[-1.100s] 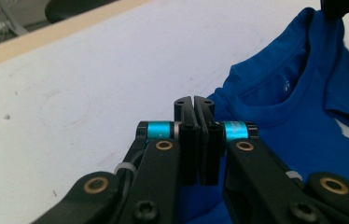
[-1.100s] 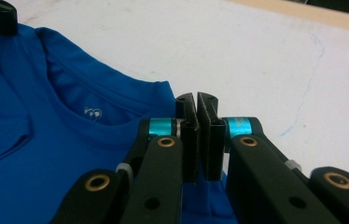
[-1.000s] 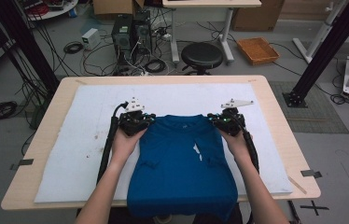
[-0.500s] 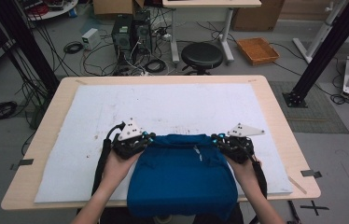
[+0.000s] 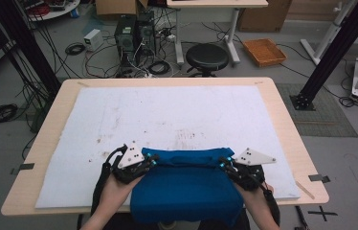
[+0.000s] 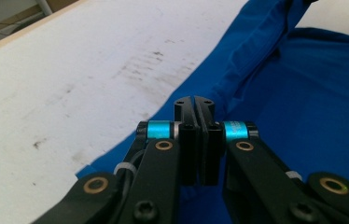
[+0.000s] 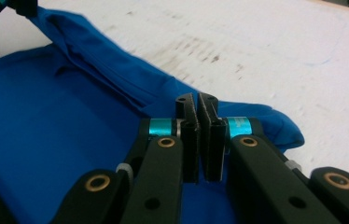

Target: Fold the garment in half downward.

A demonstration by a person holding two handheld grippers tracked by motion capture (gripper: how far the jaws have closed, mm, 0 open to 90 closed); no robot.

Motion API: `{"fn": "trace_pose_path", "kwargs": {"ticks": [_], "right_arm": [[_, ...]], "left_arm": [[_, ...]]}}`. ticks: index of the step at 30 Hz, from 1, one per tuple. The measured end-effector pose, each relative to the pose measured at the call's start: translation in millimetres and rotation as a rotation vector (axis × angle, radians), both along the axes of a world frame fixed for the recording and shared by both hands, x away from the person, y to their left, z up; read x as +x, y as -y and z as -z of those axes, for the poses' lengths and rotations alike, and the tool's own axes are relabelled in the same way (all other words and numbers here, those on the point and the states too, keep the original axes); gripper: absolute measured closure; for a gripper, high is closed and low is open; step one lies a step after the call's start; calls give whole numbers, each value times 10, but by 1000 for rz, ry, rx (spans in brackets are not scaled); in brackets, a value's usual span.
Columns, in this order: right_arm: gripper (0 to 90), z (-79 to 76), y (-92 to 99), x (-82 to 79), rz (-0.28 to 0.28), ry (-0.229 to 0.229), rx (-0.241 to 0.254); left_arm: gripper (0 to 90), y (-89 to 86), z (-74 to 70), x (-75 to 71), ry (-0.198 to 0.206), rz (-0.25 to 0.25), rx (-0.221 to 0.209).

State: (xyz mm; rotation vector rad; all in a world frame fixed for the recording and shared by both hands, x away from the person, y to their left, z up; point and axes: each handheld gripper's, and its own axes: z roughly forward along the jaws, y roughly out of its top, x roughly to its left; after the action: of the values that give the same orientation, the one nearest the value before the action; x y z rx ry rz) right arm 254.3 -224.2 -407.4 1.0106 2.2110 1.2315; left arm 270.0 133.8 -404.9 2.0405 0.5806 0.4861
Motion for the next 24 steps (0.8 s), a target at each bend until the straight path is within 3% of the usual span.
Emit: {"fn": "trace_pose_path", "kwargs": {"ticks": [5, 9, 24], "right_arm": [[881, 92, -23, -155, -10, -1, -34], [881, 152, -3, -277, -9, -15, -31], [879, 273, -3, -477, -20, -49, -53]], "left_arm": [[883, -1, 43, -135, 3, 15, 17], [883, -10, 78, -211, -2, 28, 19], [882, 39, 266, -405, -58, 60, 65]]}}
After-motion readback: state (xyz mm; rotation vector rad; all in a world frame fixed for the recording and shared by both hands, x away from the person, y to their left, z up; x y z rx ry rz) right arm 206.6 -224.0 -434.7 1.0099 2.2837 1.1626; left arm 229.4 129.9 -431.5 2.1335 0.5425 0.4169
